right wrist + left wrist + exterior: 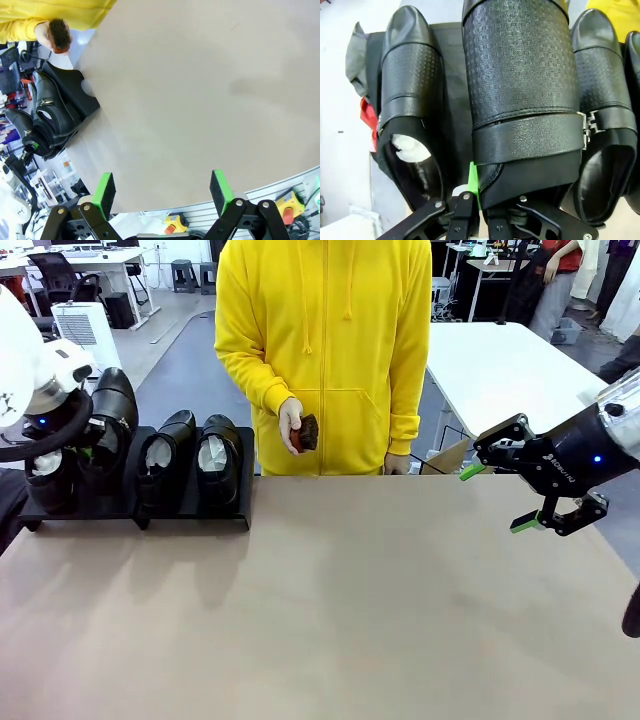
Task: Organize the shoes by placing them on the stand.
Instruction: Place the Shoe from the middle of the table onto the Shoes Stand.
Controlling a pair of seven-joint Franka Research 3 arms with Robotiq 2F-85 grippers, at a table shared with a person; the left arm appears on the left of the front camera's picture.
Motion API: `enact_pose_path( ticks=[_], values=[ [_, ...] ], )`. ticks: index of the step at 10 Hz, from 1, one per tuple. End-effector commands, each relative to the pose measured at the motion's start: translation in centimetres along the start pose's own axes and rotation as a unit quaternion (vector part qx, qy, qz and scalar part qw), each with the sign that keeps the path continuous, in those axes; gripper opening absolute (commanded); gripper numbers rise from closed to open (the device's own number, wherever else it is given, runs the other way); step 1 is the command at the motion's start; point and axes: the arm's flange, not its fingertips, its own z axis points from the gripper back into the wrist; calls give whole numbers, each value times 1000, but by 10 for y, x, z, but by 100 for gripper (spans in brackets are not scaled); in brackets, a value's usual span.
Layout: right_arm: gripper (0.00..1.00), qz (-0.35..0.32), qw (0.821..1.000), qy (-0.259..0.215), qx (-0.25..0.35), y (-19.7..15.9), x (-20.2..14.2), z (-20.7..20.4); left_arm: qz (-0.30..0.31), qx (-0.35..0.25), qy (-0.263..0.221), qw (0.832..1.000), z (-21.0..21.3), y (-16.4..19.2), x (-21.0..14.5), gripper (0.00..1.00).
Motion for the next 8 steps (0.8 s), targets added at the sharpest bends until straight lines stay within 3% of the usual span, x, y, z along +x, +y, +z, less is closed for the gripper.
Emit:
enact_pose_path(
  ticks=[1, 5, 6, 7, 8],
  values=[
    [100, 5, 1000, -2, -4, 0, 1, 1, 6, 23, -6, 1000, -5, -5, 4, 0],
    [100, 5, 1000, -2, -4, 0, 1, 1, 4, 25, 3, 1000, -18, -5, 0, 0],
    [100, 5, 1000, -2, -4, 0, 1, 1, 3, 30, -1, 1000, -20, -4, 0, 4],
    [100, 5, 1000, -2, -4, 0, 1, 1, 5, 33, 3, 999, -23, -3, 0, 14],
    [100, 5, 1000, -2, -4, 0, 1, 1, 2, 36, 1, 999, -23, -3, 0, 33]
  ],
)
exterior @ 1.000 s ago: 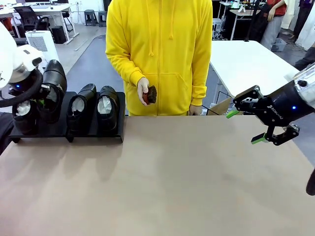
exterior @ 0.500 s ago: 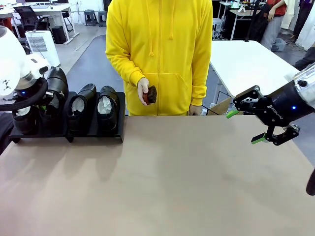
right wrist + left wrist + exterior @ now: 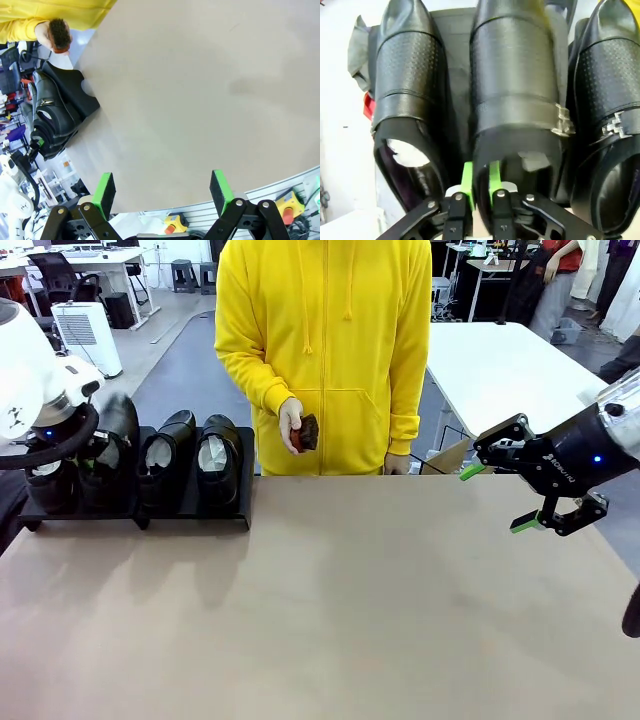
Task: Organize the shoes by placing them on the stand.
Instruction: Place the Shoe from the middle of the table onto the Shoes Stand.
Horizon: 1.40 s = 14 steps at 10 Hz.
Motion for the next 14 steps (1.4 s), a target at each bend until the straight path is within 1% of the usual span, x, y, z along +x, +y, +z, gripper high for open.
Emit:
enact_pose_path(
  ticks=[1, 3, 4, 7, 10, 11, 12, 14],
  values=[
    [100, 5, 1000, -2, -4, 0, 1, 1, 6, 19, -14, 1000, 0, -5, 4, 52],
    [100, 5, 1000, -2, -4, 0, 1, 1, 3, 22, -22, 999, 0, -6, 6, 91],
    [100, 5, 1000, -2, -4, 0, 1, 1, -1, 26, -35, 999, 6, -9, 7, 100],
    [100, 5, 1000, -2, -4, 0, 1, 1, -22, 8, -65, 998, 52, -20, 3, 97],
    [100, 5, 1000, -2, -4, 0, 1, 1, -19, -3, -74, 997, 82, -15, -5, 97],
    [100, 5, 1000, -2, -4, 0, 1, 1, -17, -4, -67, 998, 90, -11, -9, 97],
    [100, 5, 1000, -2, -4, 0, 1, 1, -23, -2, -77, 997, 79, -21, 6, 97],
    [100, 5, 1000, -2, -4, 0, 1, 1, -23, -2, -77, 997, 79, -21, 6, 97]
  ],
)
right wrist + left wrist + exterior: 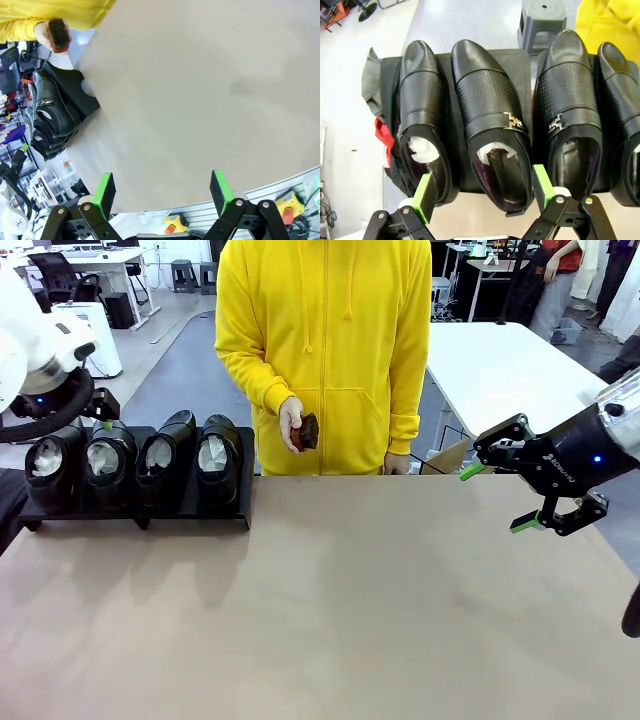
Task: Organize the shoes by placing them on the stand.
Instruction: Place the Shoe from the middle of the table onto the Shoes Stand.
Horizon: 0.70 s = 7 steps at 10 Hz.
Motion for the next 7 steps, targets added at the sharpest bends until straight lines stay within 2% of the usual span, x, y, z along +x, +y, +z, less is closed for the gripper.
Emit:
enact_pose_path(
  ticks=[1, 7],
  values=[
    [100, 5, 1000, -2, -4, 0, 1, 1, -2, 0, -4, 1000, -2, -1, 5, 97],
    [100, 5, 1000, -2, -4, 0, 1, 1, -2, 0, -4, 1000, -2, -1, 5, 97]
  ],
)
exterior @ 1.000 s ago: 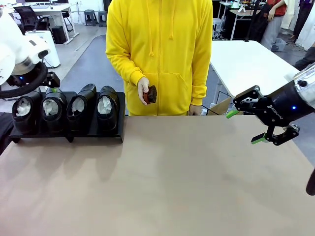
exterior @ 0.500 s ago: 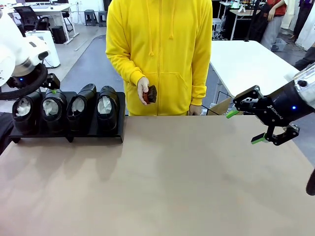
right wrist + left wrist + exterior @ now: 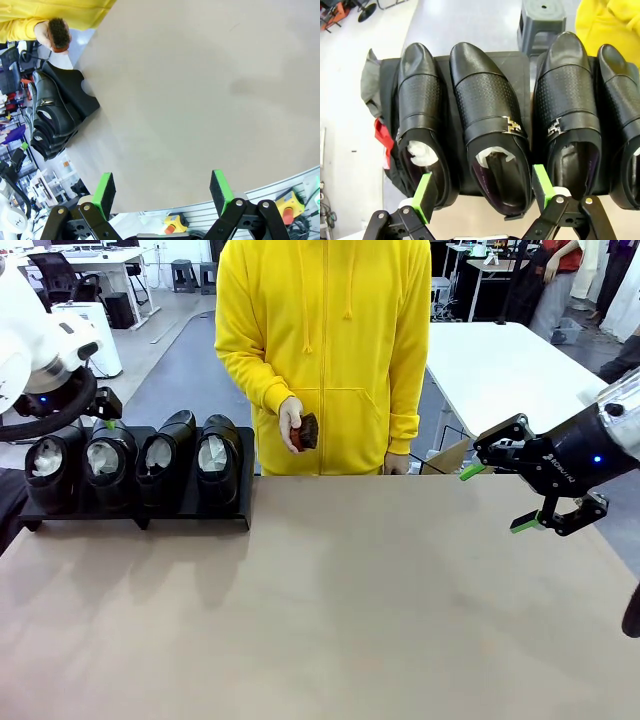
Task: Organize the shoes by placing them on the stand.
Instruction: Place the Shoe from the middle of the table onto the Shoes Stand.
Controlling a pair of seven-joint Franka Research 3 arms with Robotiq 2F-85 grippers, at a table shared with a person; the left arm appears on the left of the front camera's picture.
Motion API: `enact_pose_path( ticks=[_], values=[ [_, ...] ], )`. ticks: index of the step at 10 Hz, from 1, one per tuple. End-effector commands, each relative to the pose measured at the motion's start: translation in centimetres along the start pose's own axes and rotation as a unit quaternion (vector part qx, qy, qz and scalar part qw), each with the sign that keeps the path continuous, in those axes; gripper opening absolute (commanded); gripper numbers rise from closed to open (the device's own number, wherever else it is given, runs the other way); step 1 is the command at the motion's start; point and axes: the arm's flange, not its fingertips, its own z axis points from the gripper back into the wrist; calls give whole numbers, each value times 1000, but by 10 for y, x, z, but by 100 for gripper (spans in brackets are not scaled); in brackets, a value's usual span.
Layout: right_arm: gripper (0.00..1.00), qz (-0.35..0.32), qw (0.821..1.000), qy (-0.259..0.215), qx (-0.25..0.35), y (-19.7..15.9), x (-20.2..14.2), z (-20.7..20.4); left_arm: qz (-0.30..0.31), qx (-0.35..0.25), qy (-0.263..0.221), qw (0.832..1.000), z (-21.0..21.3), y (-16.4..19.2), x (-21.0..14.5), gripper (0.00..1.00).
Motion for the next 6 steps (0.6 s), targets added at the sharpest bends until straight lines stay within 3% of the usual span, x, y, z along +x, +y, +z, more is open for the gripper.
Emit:
enact_pose_path(
  ticks=[1, 6],
  values=[
    [100, 5, 1000, -2, -4, 0, 1, 1, -2, 0, -3, 1000, 0, 0, 1, 97],
    [100, 5, 1000, -2, -4, 0, 1, 1, -2, 0, -3, 1000, 0, 0, 1, 97]
  ],
)
